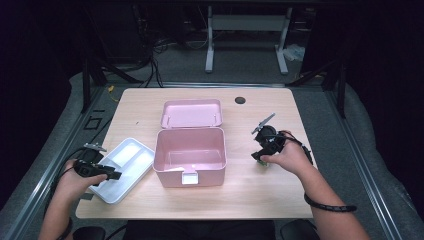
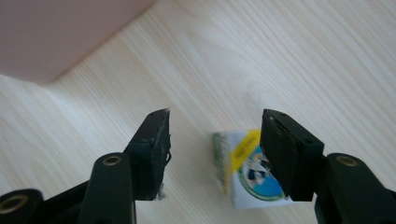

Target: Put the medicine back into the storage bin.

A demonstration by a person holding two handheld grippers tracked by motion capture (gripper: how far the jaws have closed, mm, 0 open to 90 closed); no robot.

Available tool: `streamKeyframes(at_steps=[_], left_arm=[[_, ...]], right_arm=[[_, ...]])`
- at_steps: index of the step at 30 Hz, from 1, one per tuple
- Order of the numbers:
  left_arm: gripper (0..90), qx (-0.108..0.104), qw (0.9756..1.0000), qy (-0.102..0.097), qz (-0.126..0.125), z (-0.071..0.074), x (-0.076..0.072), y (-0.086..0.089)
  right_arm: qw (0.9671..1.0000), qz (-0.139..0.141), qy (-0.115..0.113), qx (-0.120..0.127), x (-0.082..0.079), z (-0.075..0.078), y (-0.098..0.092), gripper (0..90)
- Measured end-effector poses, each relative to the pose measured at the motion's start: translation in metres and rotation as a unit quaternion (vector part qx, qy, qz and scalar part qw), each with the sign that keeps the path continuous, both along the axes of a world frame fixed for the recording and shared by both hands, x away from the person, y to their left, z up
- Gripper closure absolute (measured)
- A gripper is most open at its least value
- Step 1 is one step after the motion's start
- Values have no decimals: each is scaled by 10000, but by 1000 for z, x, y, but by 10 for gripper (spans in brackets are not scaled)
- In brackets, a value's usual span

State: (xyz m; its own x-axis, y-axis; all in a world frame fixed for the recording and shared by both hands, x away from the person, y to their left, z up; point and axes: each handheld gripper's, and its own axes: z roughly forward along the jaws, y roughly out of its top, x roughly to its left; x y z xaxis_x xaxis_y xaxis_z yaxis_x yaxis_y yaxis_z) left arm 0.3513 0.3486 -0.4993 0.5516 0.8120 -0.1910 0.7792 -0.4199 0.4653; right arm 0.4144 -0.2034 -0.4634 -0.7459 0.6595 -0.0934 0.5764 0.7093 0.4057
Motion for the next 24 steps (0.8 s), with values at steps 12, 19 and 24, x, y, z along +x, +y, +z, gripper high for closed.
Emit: streamKeyframes(at_steps=[12,19,24], left_arm=[[501,-138,9999,16,-39,0,-1,-2],[499,-140,9999,27,-31,0,-2,-1],[499,-143,9999,44,-21,0,-2,0]], right_arm=[[9954,-227,680,-640,34,-3,-16,383],[9920,-224,1015,-720,39,-10,-17,402],[9909,-194,1147,-677,41,-10,-18,436]])
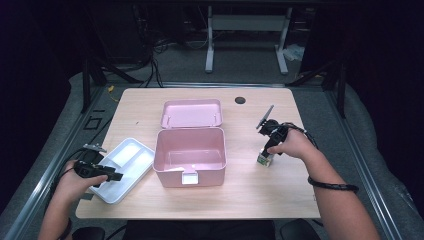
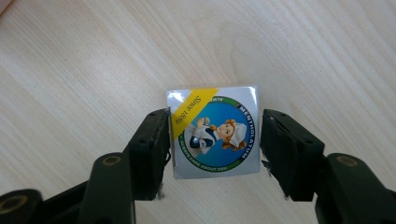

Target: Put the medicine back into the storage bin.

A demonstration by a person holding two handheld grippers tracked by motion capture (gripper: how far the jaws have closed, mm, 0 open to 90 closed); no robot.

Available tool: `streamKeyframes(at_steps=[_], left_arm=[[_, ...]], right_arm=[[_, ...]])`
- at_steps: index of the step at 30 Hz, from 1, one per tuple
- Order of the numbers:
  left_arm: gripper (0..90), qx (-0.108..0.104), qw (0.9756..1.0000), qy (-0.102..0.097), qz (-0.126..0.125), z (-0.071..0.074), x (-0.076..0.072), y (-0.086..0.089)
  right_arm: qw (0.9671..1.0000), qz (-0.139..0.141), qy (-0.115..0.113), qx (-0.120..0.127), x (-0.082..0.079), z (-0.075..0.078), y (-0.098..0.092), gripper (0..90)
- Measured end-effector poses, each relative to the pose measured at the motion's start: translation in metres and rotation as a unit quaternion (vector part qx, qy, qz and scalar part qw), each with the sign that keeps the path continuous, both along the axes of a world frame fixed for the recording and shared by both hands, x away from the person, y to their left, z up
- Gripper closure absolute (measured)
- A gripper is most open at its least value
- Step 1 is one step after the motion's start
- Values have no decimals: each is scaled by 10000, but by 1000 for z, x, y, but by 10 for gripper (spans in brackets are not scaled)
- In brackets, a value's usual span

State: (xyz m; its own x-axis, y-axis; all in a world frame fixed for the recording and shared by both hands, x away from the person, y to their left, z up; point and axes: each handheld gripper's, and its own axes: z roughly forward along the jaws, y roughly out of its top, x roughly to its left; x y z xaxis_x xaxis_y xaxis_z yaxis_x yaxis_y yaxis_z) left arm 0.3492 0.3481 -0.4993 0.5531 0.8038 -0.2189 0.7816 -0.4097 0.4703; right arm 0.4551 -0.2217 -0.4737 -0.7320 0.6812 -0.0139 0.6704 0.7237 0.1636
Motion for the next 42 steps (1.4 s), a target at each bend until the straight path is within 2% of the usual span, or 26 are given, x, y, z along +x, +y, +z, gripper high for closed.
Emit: streamKeyframes(at_steps=[3,5,7,8,9,13,17,18,20,21,22,23,25,26,28,29,30,31,32,35,37,38,39,40,41,42], left_arm=[[497,-16,10000,-26,9,1,0,1],[496,-18,10000,-31,31,1,-1,1],[496,-2,10000,-32,21,1,-1,1],[496,2,10000,-30,13,1,-1,1],[496,-11,10000,-18,5,1,-1,2],[496,-22,10000,-16,26,1,-1,2],[496,-36,10000,-10,17,1,-1,2],[496,-39,10000,-7,15,1,-1,2],[496,-29,10000,1,11,1,-1,2],[496,-36,10000,7,14,1,-1,2],[496,-37,10000,4,12,1,-1,2],[496,-34,10000,5,11,1,-1,2],[496,-45,10000,1,9,1,-1,2],[496,-42,10000,-4,13,1,-1,2],[496,-45,10000,-8,9,1,-1,2],[496,-53,10000,-1,4,1,-1,2],[496,-50,10000,-2,7,1,-1,3],[496,-38,10000,-4,0,1,-1,3],[496,-44,10000,-6,18,1,-2,3],[496,-41,10000,1,20,1,-2,3],[496,-38,10000,11,13,1,-2,3],[496,-33,10000,6,4,0,-1,3],[496,-37,10000,2,2,0,-1,3],[496,-35,10000,10,-4,1,-1,3],[496,-29,10000,7,-7,1,-1,3],[496,-32,10000,7,2,1,-2,3]], right_arm=[[10000,-4,35,13,0,-1,1,451],[9999,11,113,-99,1,1,1,459],[10000,-2,60,-43,1,0,2,461],[10000,6,54,-64,1,0,2,462],[9997,13,120,-195,2,2,2,464],[9998,-28,15,-185,2,3,3,465],[9997,-19,79,-221,2,9,3,466],[10000,20,39,-70,1,13,4,467],[10000,77,43,-4,0,19,7,466],[9998,95,46,-165,0,24,9,466],[9997,159,39,-198,0,29,12,466],[9998,166,-43,-106,-1,32,14,466],[9996,280,-31,13,-2,39,19,466],[9994,314,-6,-120,-3,45,23,466],[9991,411,-61,0,-4,50,29,466],[9987,484,-55,-128,-5,57,33,466],[9986,529,-67,20,-5,59,36,467],[9981,614,-89,58,-5,64,40,466],[9978,641,-83,-119,-6,69,43,466],[9965,824,-94,33,-8,81,56,466],[9954,942,-89,-136,-9,91,64,467],[9950,988,-141,-56,-9,93,67,467],[9944,1039,-96,-166,-10,98,71,467],[9939,1093,-143,-58,-10,101,75,467],[9930,1164,-104,-176,-11,108,80,467],[9924,1207,-138,-182,-11,112,84,467]])
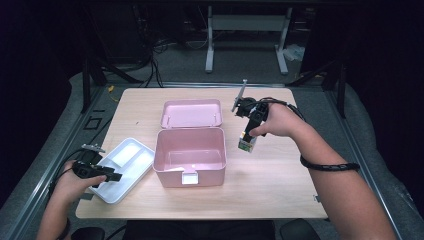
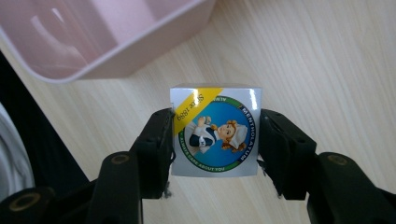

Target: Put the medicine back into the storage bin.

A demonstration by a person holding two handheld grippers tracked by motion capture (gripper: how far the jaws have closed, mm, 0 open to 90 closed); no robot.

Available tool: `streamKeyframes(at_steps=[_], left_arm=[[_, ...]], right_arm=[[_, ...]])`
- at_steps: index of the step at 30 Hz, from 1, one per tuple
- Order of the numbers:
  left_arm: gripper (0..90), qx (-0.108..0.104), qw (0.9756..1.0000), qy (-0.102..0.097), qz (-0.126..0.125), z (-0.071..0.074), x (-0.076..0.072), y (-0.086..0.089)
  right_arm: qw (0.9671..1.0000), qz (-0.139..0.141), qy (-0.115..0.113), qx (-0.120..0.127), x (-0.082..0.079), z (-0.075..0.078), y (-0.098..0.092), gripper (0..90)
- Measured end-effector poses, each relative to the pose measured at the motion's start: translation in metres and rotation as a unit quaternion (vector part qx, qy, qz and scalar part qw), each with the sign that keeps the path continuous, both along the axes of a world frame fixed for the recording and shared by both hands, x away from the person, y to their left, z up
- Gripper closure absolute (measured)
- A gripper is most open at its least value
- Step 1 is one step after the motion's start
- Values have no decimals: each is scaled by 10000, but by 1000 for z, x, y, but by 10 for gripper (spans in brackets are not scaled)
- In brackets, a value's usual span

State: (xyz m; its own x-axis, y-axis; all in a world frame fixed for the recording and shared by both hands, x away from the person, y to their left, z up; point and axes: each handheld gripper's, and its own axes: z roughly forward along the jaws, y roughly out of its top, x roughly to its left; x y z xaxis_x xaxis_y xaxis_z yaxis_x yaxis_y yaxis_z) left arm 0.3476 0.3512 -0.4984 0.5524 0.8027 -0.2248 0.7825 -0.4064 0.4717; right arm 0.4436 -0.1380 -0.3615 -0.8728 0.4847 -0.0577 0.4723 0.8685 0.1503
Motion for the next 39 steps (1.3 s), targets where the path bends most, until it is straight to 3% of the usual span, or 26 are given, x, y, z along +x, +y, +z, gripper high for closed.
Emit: streamKeyframes(at_steps=[4,6,7,10,19,24,33,39], left_arm=[[497,-3,10000,3,2,0,0,0],[497,-2,10000,2,-13,-1,0,0],[496,-6,10000,7,-15,-1,0,0],[496,12,10000,13,-20,-2,0,-1],[497,7,10000,43,-31,-2,0,0],[496,6,10000,42,-37,-2,0,0],[496,17,10000,78,-36,-3,1,0],[496,28,10000,76,-41,-4,1,0]], right_arm=[[9998,157,-54,75,-2,15,14,467],[9995,252,116,116,-2,19,20,467],[9995,306,-78,-36,-3,23,25,467],[9990,417,34,174,-4,24,35,467],[9972,693,128,267,-6,26,62,468],[9957,820,134,404,-8,20,76,468],[9939,1048,193,301,-10,6,97,467],[9907,1319,253,221,-11,-22,104,467]])
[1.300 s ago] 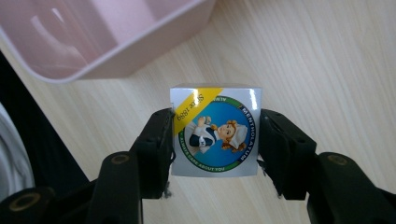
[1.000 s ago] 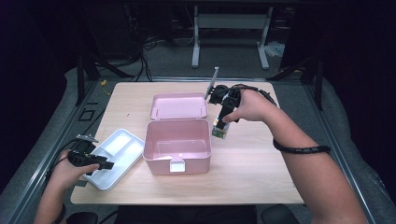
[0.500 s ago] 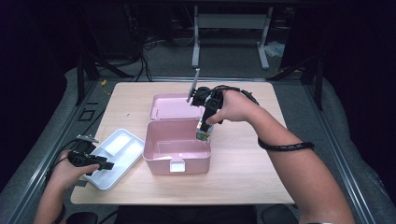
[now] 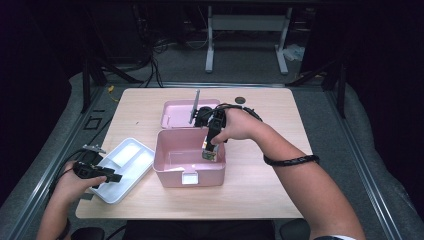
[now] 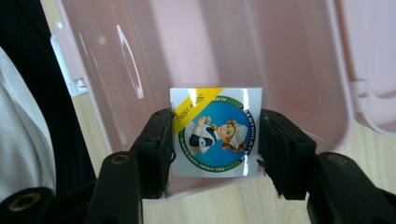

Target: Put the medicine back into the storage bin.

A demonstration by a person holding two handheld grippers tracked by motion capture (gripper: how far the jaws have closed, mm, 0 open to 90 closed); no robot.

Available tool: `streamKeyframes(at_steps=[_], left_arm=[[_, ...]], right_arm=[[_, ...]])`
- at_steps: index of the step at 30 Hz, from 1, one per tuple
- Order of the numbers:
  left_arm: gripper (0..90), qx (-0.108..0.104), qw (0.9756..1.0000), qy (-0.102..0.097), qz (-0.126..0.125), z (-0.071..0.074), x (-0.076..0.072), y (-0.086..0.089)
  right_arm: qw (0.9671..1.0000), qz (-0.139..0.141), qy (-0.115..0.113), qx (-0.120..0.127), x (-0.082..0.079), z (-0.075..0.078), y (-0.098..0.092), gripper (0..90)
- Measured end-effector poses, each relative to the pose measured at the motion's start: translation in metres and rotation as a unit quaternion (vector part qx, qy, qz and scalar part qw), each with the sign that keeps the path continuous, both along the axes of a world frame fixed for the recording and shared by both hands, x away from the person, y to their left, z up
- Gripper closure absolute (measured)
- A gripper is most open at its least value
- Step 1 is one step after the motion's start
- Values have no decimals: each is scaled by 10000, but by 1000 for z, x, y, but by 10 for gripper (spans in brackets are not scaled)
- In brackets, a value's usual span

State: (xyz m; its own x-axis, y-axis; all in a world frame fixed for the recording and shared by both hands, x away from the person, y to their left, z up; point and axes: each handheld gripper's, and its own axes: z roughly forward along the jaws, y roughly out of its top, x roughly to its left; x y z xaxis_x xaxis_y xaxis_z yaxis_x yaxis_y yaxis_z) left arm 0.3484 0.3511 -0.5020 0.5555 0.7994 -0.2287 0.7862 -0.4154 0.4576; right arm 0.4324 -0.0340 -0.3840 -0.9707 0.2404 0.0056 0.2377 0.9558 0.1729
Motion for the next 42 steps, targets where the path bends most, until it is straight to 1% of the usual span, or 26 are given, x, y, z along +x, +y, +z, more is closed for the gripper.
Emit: streamKeyframes(at_steps=[2,4,5,7,9,11,12,14,16,17,18,19,22,29,34,37,39,42], left_arm=[[496,3,10000,2,-1,0,0,0],[497,7,10000,5,-2,-1,0,0],[496,10,10000,12,-9,-1,0,0],[497,7,10000,24,-3,-1,0,-1],[497,14,10000,32,-18,-1,1,-1],[497,18,10000,39,-25,-2,1,-1],[497,18,10000,39,-25,-2,1,-1],[496,17,10000,53,-28,-2,1,-1],[497,28,10000,69,-40,-3,1,-1],[497,30,10000,76,-46,-3,1,-1],[496,30,10000,76,-46,-3,1,-1],[497,23,9999,83,-52,-4,1,-2],[496,29,9999,94,-74,-4,1,-2],[497,38,9999,83,-91,-4,2,-3],[498,23,9999,61,-105,-4,1,-4],[498,32,9999,72,-105,-4,1,-4],[498,41,9999,68,-111,-5,1,-3],[499,49,9999,57,-117,-5,2,-3]], right_arm=[[9999,163,-51,-8,-1,-8,1,467],[9996,257,-94,-18,-2,-14,3,467],[9993,326,-159,-14,-3,-18,4,467],[9991,362,-223,-18,-3,-23,5,467],[9988,417,-268,-60,-2,-29,6,467],[9980,498,-359,-123,-1,-35,8,466],[9980,498,-359,-123,-1,-35,8,466],[9967,669,-388,-227,-1,-43,11,466],[9960,757,-401,-258,-1,-47,13,467],[9951,855,-412,-272,-1,-49,15,467],[9951,855,-412,-272,-1,-49,15,467],[9939,980,-424,-265,-1,-53,17,467],[9925,1110,-379,-345,-1,-59,21,466],[9903,1186,-415,-584,-2,-72,31,464],[9894,1209,-366,-714,-4,-80,39,462],[9903,1131,-347,-724,-3,-82,41,463],[9914,1063,-292,-706,-3,-82,41,425],[9913,1023,-317,-762,-3,-79,41,413]])
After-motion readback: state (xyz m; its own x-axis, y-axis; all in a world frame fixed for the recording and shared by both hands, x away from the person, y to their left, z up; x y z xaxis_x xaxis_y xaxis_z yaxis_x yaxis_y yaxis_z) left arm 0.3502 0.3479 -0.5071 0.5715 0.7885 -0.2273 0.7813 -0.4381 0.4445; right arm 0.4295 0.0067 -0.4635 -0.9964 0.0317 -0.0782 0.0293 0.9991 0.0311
